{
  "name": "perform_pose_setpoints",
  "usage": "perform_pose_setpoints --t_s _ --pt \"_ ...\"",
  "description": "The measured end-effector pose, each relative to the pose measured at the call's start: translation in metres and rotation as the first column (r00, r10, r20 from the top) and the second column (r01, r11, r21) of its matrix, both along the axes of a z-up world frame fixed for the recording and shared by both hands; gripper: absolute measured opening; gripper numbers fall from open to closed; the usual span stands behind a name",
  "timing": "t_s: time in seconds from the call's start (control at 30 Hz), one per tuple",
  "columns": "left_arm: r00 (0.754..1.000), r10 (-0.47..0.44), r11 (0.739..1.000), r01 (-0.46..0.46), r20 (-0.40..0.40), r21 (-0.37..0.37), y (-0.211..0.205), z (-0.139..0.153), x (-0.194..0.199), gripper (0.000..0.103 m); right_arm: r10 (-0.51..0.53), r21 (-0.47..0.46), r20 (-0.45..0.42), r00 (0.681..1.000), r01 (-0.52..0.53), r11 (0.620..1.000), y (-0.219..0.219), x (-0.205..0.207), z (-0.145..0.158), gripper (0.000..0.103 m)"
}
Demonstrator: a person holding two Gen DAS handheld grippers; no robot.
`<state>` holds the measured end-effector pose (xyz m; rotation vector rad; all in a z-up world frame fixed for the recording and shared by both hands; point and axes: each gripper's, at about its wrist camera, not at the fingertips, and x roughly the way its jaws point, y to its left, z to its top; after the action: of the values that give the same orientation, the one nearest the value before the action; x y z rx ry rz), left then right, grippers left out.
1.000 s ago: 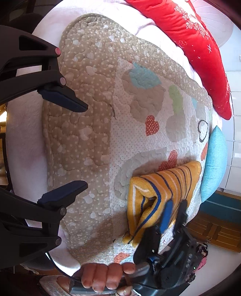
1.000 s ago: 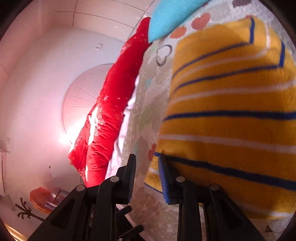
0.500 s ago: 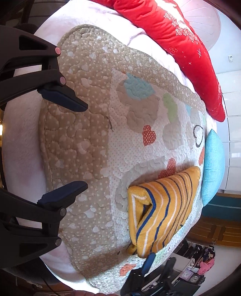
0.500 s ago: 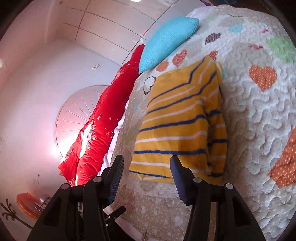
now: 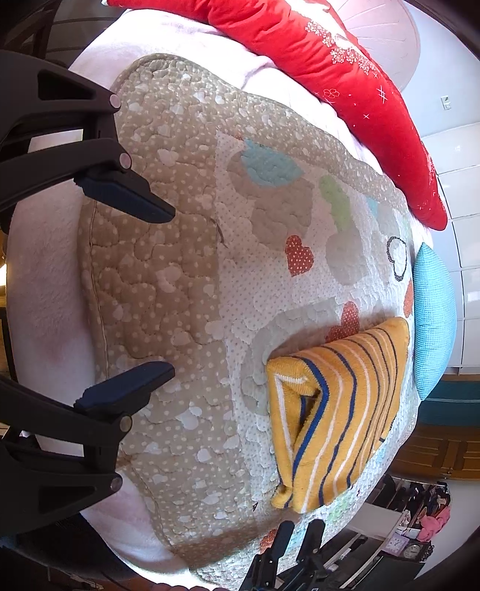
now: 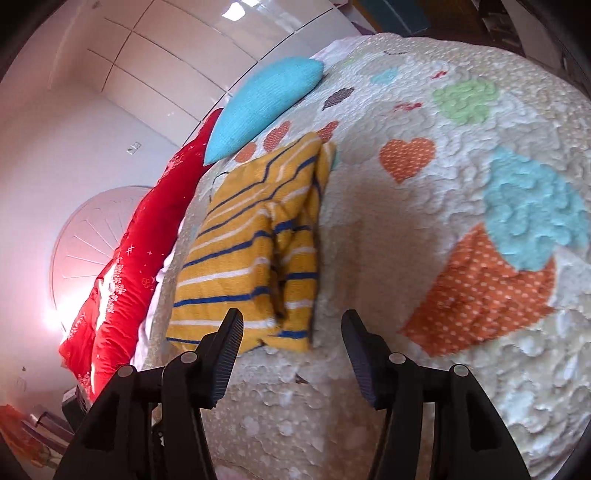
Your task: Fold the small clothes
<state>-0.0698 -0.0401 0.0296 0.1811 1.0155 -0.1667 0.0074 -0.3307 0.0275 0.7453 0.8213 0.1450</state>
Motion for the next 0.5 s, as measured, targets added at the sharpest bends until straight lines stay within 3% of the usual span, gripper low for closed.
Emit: perform_pose_setpoints --t_s 0.23,0.4,0.5 --pt "1.0 -0.005 1.0 0.004 -0.028 -0.01 -0.005 -0.004 -0.001 0.076 -0.057 -0.128 -0.008 0.998 0.056 0.99 0.007 -0.039 -0.004 0.061" --pt "0.999 -0.011 1.0 0.011 -0.033 -0.004 -0.01 -0.004 -0.002 0.076 -0.03 -0.289 -0.005 1.0 0.028 0.957 0.038 -0.054 -0.005 0.064" --pt "0.999 -0.013 1.0 0.013 -0.039 -0.001 -0.012 -0.006 -0.002 0.076 -0.003 -0.337 -0.008 1.0 0.0 0.942 0.05 -0.057 -0.006 0.065"
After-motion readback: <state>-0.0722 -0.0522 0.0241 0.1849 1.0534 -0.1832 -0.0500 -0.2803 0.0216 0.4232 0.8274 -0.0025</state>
